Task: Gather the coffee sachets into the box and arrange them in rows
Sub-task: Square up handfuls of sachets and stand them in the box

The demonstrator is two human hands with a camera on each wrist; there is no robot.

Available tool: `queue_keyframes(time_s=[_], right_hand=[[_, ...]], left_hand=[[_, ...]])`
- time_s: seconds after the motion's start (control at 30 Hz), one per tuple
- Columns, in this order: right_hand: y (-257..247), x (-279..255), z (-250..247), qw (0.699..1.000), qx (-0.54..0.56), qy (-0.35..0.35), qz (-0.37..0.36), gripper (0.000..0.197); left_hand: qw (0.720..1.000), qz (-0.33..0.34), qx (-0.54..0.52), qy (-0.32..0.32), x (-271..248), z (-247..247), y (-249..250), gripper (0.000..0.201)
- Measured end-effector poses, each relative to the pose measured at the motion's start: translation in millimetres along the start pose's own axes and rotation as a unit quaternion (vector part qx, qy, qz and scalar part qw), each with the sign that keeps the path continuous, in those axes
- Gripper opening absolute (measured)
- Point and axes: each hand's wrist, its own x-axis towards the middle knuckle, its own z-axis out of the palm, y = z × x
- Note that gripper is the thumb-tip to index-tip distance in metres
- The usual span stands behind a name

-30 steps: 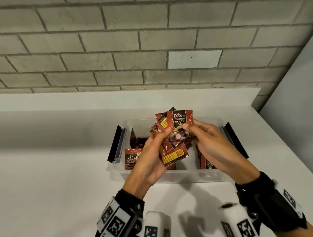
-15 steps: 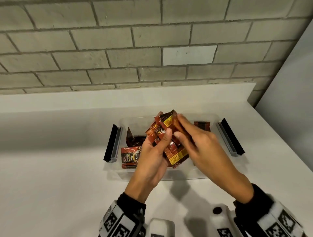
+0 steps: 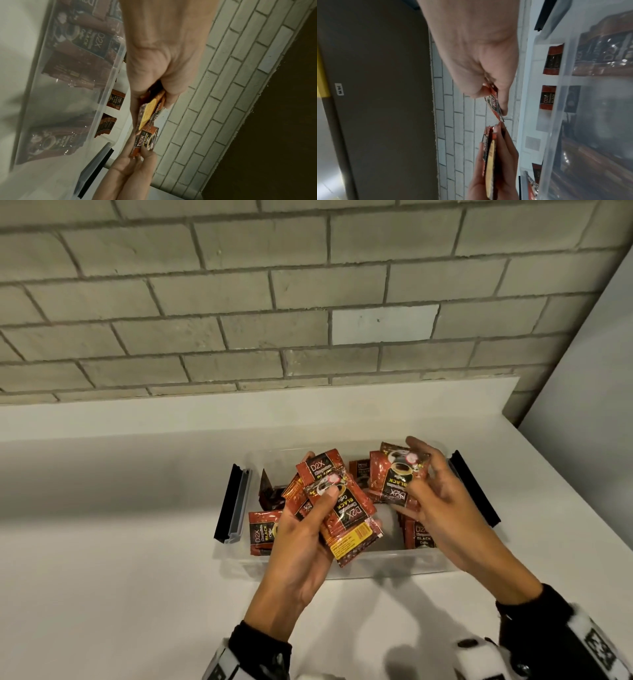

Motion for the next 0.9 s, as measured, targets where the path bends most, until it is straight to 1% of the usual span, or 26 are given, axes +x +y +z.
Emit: queue_keyframes(time_s=[0.07, 0.1, 0.2, 0.27, 0.33, 0.4, 0.43, 0.5, 0.57, 0.6, 0.63, 0.67, 0.73, 0.77, 0.83, 0.9], right_hand=[[2.0, 0.2, -5.7, 1.0, 0.007, 0.001, 0.007, 0.066], [1.5, -0.4, -7.5, 1.0, 0.006, 0.005, 0.009, 0.066], [1.7, 0.9, -10.5, 0.999, 0.012, 0.017, 0.028, 0.049], [4.2, 2.3, -9.6, 0.998, 0.02, 0.018, 0.052, 0.042], [7.4, 4.7, -6.8, 0.996, 0.056, 0.01, 0.075, 0.038], [8.6, 3.3, -1.8, 0.993, 0.078, -0.023, 0.086, 0.031], [8.8, 1.0, -0.5, 0.994, 0.059, -0.045, 0.078, 0.033], [11.0, -1.5, 1.2, 0.996, -0.008, -0.072, 0.046, 0.051], [13.4, -2.0, 1.0, 0.997, -0.04, -0.061, 0.031, 0.065], [13.9, -2.0, 0.0, 0.997, -0.037, -0.049, 0.036, 0.067], [13.1, -2.6, -0.6, 0.998, -0.028, -0.039, 0.041, 0.063], [12.3, -3.0, -0.9, 0.998, -0.021, -0.036, 0.043, 0.056], [10.6, -5.3, -1.0, 0.998, -0.03, -0.05, 0.037, 0.04], [9.1, -6.6, -0.7, 0.997, -0.041, -0.059, 0.031, 0.036], [4.3, -8.7, 0.1, 0.996, -0.066, -0.056, 0.009, 0.035], [-1.7, -9.7, -2.7, 0.996, -0.079, -0.036, -0.018, 0.041]], left_hand=[[1.0, 0.007, 0.001, 0.001, 2.5, -2.1, -0.4, 0.044], [1.0, 0.01, 0.001, 0.004, 3.9, -2.3, -0.6, 0.043], [1.0, 0.021, 0.005, 0.021, 9.9, 2.6, -3.4, 0.037], [0.999, 0.026, 0.011, 0.035, 11.1, 7.2, -5.9, 0.035], [0.999, 0.025, 0.017, 0.045, 10.3, 8.8, -7.0, 0.039], [0.998, 0.021, 0.025, 0.045, 9.1, 7.6, -7.5, 0.046], [0.999, 0.018, 0.03, 0.039, 8.3, 7.4, -8.2, 0.047], [0.999, 0.014, 0.049, 0.018, 7.7, 6.7, -7.4, 0.046], [0.998, 0.011, 0.067, 0.0, 7.1, 5.9, -6.6, 0.045], [0.997, 0.01, 0.074, -0.008, 5.9, 5.3, -6.5, 0.048], [0.996, 0.01, 0.086, -0.017, 5.1, 4.7, -6.3, 0.05], [0.995, 0.011, 0.096, -0.022, 3.7, 4.1, -6.2, 0.053], [0.993, 0.019, 0.114, -0.023, 2.1, 2.9, -6.9, 0.055], [0.992, 0.026, 0.12, -0.017, 1.7, 2.0, -7.1, 0.055], [0.991, 0.039, 0.124, -0.003, 1.9, -0.3, -5.3, 0.053], [0.991, 0.05, 0.123, 0.009, 2.1, -3.5, -2.0, 0.05]])
